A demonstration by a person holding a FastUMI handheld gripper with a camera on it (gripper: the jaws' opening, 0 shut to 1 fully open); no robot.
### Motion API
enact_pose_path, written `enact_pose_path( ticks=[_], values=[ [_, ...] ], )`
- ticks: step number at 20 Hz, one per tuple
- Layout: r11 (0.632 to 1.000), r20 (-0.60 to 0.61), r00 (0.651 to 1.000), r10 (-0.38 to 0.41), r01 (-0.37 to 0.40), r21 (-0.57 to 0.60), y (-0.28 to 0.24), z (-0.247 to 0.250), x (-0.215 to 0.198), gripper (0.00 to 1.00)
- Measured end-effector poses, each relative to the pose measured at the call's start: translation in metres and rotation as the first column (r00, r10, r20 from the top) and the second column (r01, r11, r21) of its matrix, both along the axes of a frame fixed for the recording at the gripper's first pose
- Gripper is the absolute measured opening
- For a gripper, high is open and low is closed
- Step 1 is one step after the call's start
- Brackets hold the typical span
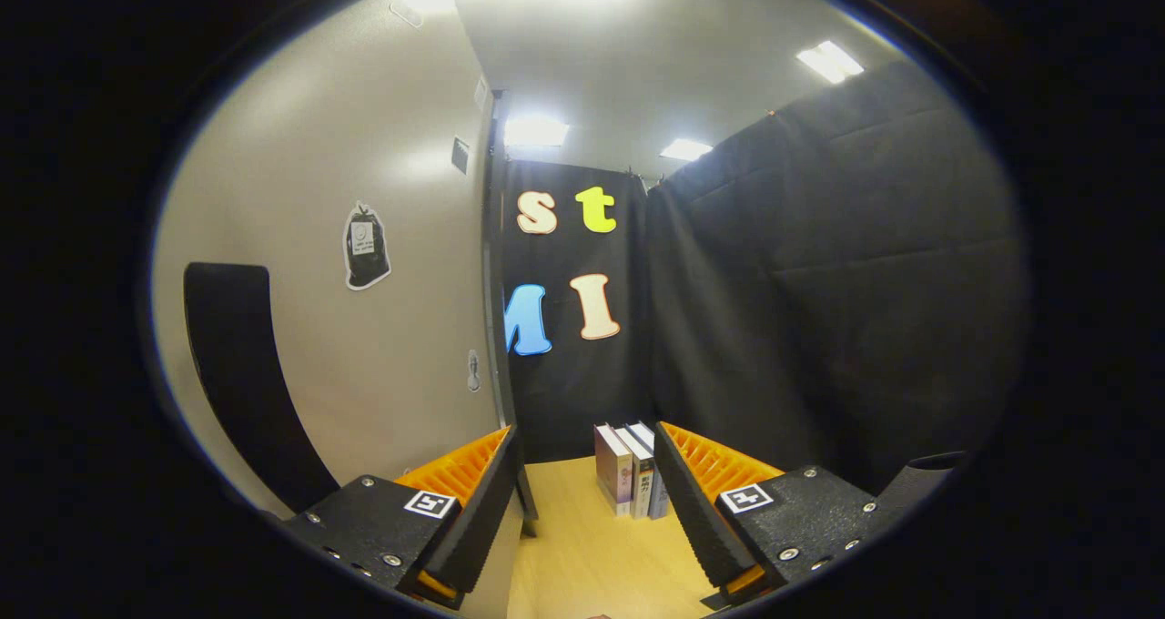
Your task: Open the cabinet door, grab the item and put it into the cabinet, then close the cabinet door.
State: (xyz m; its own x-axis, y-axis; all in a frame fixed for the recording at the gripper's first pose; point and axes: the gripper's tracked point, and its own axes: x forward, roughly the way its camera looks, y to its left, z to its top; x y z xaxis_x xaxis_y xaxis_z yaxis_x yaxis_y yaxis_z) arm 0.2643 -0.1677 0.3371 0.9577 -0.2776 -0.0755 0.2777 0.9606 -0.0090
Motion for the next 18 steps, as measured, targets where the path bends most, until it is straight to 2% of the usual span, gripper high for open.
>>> enact_pose_path(
  ticks=[18],
  values=[
    [0.977,-0.016,0.977,0.214,-0.214,0.009,0.124,-0.005,0.076,0.90]
  ],
)
